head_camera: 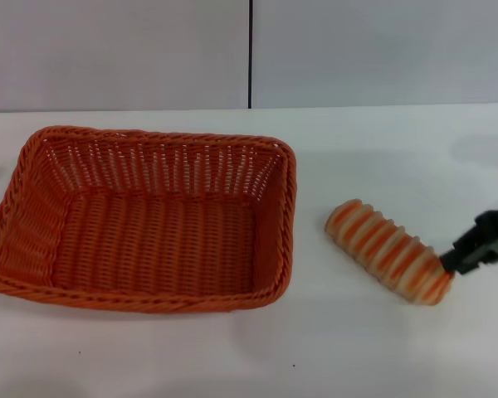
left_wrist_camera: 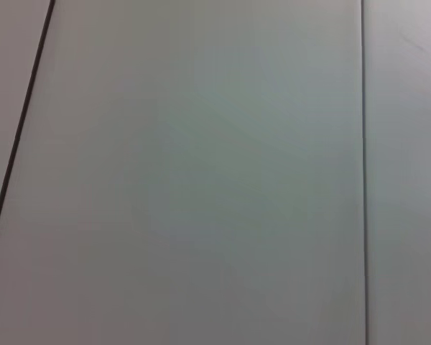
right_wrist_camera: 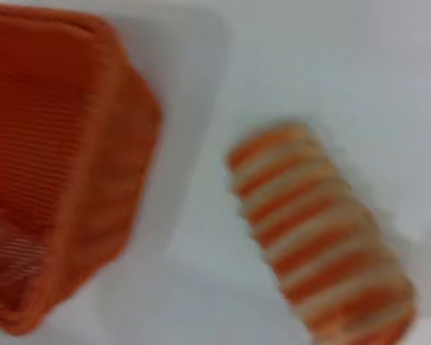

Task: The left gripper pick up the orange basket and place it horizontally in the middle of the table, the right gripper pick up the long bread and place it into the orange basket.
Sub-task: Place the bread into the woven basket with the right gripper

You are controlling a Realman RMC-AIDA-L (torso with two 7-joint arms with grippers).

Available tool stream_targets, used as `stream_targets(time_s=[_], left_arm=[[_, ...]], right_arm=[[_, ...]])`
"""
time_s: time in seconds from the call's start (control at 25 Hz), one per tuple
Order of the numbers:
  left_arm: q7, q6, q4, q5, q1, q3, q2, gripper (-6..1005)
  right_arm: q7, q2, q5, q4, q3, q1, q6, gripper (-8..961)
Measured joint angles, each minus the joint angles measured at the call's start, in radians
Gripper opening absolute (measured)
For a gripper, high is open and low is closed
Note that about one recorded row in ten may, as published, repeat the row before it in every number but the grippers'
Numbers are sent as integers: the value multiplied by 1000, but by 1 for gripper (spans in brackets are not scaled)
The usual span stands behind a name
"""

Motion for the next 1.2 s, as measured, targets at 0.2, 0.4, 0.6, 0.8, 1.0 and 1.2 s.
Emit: stream_targets(time_s=[0.2, 0.4, 0.6, 0.8, 1.0, 1.2], left_arm=[[8, -15, 0, 0, -1, 0, 2, 811], [13, -18, 0, 0, -5, 0, 2, 811], [13, -18, 0, 0, -8, 0, 3, 811], [11, -17, 5, -1, -12, -1, 3, 811], [6, -15, 6, -4, -15, -1, 4, 811], [5, -11, 3, -11, -15, -2, 4, 811]], right_arm=[[38, 19, -75, -12, -28, 10, 8, 307], [46, 23, -77, 22, -26, 11, 57, 408], [51, 12, -94, 117, -23, 24, 123, 519], [51, 1, -107, 191, -19, 32, 176, 647], [53, -1, -116, 200, -22, 39, 195, 643], [36, -3, -119, 199, -21, 40, 209, 632]])
